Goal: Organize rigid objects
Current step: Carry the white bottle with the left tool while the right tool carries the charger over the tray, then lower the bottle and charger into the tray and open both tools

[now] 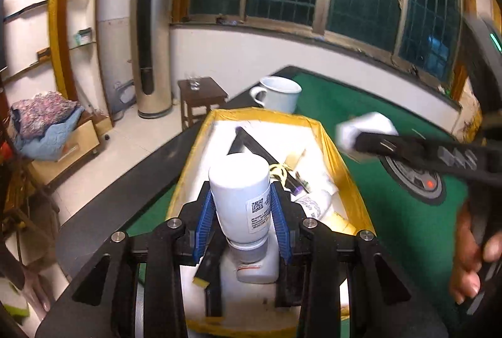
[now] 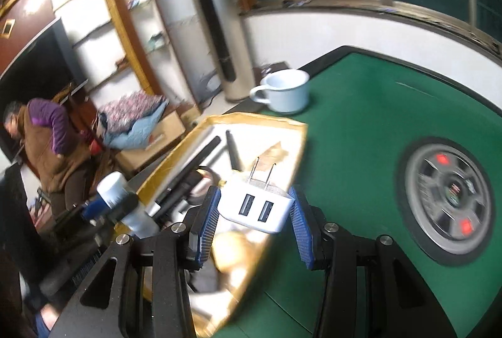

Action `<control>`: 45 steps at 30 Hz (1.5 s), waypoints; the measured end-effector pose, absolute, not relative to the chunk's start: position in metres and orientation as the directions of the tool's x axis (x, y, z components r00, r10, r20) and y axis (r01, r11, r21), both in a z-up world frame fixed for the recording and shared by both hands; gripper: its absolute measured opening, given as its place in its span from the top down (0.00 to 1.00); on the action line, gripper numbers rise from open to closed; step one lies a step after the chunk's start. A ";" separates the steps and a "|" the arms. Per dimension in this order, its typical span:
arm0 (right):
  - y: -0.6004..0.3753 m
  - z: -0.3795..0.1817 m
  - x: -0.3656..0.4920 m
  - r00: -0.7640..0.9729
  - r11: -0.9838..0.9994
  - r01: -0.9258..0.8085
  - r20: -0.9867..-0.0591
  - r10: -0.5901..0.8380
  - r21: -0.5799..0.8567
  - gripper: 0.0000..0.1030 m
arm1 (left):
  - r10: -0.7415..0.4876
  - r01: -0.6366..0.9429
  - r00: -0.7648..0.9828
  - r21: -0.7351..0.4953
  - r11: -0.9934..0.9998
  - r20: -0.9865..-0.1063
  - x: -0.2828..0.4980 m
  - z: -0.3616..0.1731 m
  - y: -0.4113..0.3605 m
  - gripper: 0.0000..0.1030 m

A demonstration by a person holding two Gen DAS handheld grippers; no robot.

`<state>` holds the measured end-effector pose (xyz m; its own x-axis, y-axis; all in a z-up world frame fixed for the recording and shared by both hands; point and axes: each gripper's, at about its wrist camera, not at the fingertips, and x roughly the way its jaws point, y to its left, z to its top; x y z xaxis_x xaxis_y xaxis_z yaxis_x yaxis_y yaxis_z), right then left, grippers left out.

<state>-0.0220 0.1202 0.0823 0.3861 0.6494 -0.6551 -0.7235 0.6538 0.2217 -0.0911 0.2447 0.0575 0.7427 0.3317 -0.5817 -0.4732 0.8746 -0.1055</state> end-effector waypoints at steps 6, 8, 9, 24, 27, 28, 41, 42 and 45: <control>0.185 0.074 0.006 0.319 0.637 -0.737 -0.716 0.622 0.226 0.61 | 0.309 -0.445 0.735 -0.085 0.892 -0.604 -0.074 0.056 0.247 0.68; 0.199 0.067 0.015 0.304 0.645 -0.730 -0.737 0.604 0.227 0.61 | 0.294 -0.436 0.738 -0.097 0.894 -0.607 -0.071 0.057 0.250 0.68; 0.208 0.062 0.020 0.293 0.644 -0.730 -0.747 0.596 0.228 0.61 | 0.288 -0.437 0.741 -0.110 0.893 -0.607 -0.070 0.056 0.252 0.68; 0.239 0.034 0.038 0.280 0.658 -0.732 -0.803 0.526 0.175 0.61 | 0.224 -0.423 0.751 -0.192 0.885 -0.621 -0.059 0.045 0.266 0.68; 0.237 0.035 0.038 0.285 0.658 -0.734 -0.805 0.520 0.166 0.61 | 0.218 -0.422 0.753 -0.201 0.884 -0.621 -0.057 0.047 0.268 0.68; 0.236 0.036 0.038 0.282 0.659 -0.732 -0.806 0.520 0.169 0.61 | 0.213 -0.418 0.753 -0.203 0.885 -0.623 -0.057 0.047 0.267 0.68; 0.220 0.057 0.022 0.317 0.647 -0.746 -0.770 0.553 0.158 0.58 | 0.246 -0.416 0.751 -0.150 0.897 -0.613 -0.062 0.050 0.244 0.67; 0.216 0.060 0.019 0.319 0.644 -0.748 -0.763 0.562 0.161 0.58 | 0.252 -0.416 0.751 -0.141 0.898 -0.610 -0.063 0.052 0.241 0.67; 0.204 0.064 0.010 0.322 0.638 -0.751 -0.747 0.582 0.173 0.58 | 0.272 -0.415 0.753 -0.113 0.903 -0.599 -0.067 0.056 0.230 0.65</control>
<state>0.0101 0.2037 0.0641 0.3215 0.5815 -0.7473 -0.7507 0.6376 0.1731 -0.0675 0.2304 0.0561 0.7530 0.2717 -0.5993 -0.4153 0.9027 -0.1126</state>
